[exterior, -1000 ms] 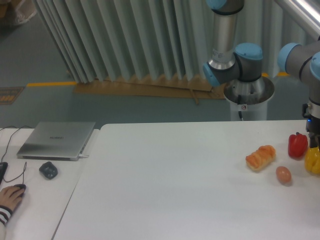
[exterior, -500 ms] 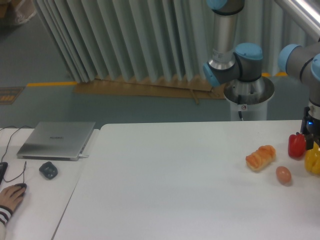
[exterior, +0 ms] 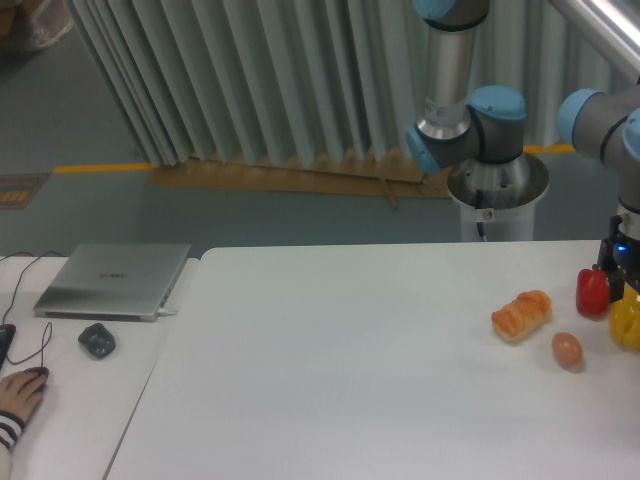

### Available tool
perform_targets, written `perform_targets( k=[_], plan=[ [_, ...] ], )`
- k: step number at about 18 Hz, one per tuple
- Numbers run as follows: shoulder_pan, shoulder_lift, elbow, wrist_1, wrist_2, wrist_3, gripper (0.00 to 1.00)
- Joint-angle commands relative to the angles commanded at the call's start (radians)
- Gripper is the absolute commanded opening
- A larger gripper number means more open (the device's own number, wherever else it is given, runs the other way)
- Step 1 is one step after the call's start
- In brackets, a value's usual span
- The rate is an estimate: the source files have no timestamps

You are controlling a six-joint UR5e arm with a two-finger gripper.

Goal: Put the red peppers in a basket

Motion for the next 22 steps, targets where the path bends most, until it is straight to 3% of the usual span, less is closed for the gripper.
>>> perform_targets(
  k=[6, 10, 13, 14, 17, 20, 22],
  plan=[
    [-0.011, 0.0, -0.008, -0.003, 0.006, -0.005, 1.0],
    [0.008, 0.032, -0.106, 0.005, -0.003, -0.012, 1.0],
    [0.014, 0.063, -0.112, -0.005, 0.005, -0.058, 1.0],
    [0.012, 0.075, -0.112, -0.02, 0.009, -0.067, 1.0],
    [0.02, 0.106, -0.103, -0.15, 0.009, -0.101, 1.0],
    [0.023, 0.146, -0.144, -0.199, 0.031, -0.091, 1.0],
    [0.025, 0.144, -0.173, -0.202, 0.064, -0.08, 1.0]
  ],
)
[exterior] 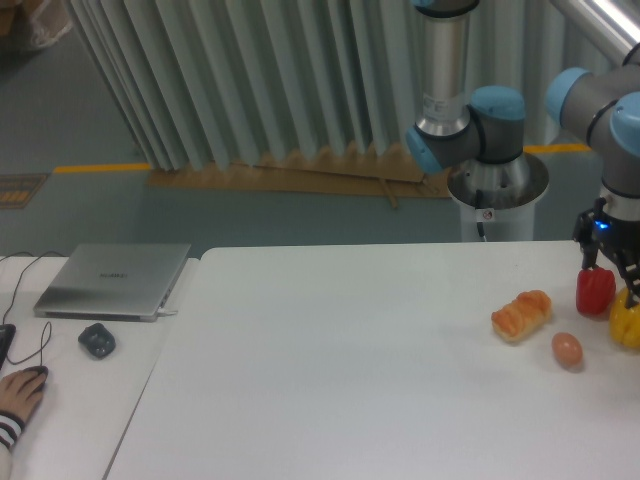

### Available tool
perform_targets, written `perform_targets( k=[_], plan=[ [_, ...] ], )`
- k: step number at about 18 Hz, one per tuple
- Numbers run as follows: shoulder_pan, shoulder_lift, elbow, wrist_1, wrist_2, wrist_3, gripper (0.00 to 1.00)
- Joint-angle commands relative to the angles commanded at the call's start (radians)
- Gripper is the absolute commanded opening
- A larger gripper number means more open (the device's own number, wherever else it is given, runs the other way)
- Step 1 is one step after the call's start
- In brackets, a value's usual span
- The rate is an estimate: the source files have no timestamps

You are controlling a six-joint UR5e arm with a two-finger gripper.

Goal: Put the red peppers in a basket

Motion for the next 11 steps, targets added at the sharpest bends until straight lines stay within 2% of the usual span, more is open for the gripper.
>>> perform_targets(
  k=[5, 9, 11],
  plan=[
    [0.005, -0.003, -0.025, -0.077, 0.008, 0.055, 1.0],
    [0.034, -0.011, -0.011, -0.08, 0.002, 0.066, 1.0],
    [0.052, -0.011, -0.023, -0.077, -0.003, 0.068, 1.0]
  ],
)
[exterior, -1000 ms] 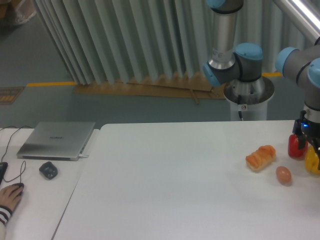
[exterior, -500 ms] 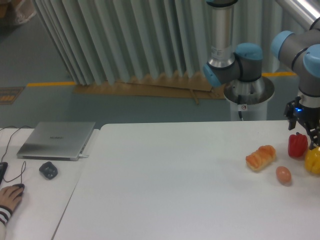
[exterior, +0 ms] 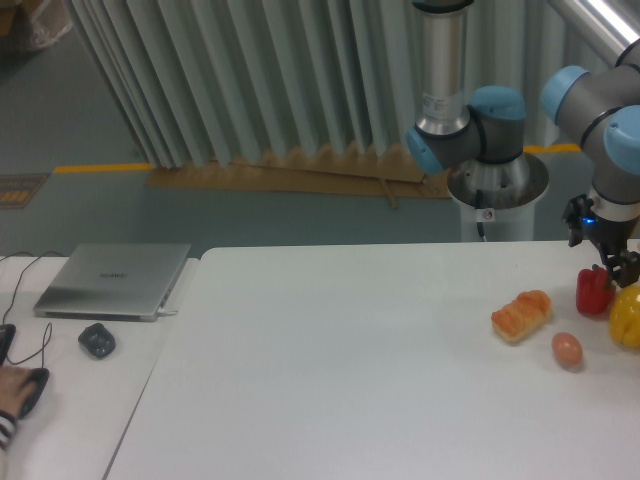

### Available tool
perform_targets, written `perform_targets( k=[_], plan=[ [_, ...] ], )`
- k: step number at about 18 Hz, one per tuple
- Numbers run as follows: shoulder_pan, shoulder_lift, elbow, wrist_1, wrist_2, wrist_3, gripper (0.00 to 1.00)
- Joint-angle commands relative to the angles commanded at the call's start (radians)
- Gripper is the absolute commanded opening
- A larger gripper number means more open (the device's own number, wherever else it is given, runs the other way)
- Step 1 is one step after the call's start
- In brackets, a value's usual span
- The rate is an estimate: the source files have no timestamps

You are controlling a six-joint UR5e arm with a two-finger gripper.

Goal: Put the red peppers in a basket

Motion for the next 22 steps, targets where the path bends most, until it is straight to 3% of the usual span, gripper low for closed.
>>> perform_targets(
  k=[5, 12, 14, 16, 22],
  plan=[
    [0.011, 0.0, 0.008, 0.005, -0.002, -0.002, 1.0],
    [-0.055, 0.009, 0.02, 0.035, -0.031, -0.069, 1.0],
    [-0.057, 0.012, 0.011, 0.058, 0.042, -0.075, 1.0],
    [-0.064, 0.008, 0.005, 0.058, 0.104, -0.042, 1.0],
    [-0.038, -0.002, -0.005, 0.051, 0.101, 0.048, 1.0]
  ],
)
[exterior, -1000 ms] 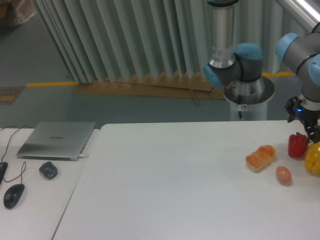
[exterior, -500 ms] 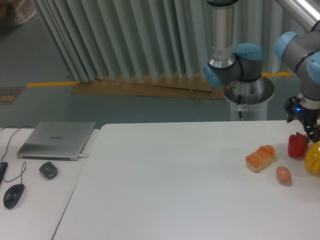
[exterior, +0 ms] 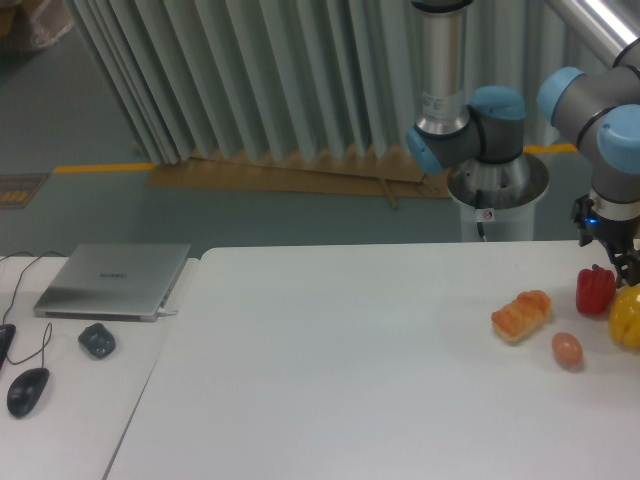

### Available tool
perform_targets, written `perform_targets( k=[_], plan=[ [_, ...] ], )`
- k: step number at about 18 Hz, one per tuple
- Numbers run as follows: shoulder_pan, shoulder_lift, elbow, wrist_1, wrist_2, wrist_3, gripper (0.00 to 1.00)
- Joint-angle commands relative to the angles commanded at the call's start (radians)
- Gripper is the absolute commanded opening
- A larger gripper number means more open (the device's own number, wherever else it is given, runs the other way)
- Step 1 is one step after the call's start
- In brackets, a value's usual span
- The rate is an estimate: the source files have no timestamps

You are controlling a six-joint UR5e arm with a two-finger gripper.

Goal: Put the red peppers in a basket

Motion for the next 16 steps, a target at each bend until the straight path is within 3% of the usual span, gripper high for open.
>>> perform_targets(
  k=[16],
  plan=[
    [-0.008, -0.078, 0.002, 0.015, -0.018, -0.011, 1.0]
  ],
)
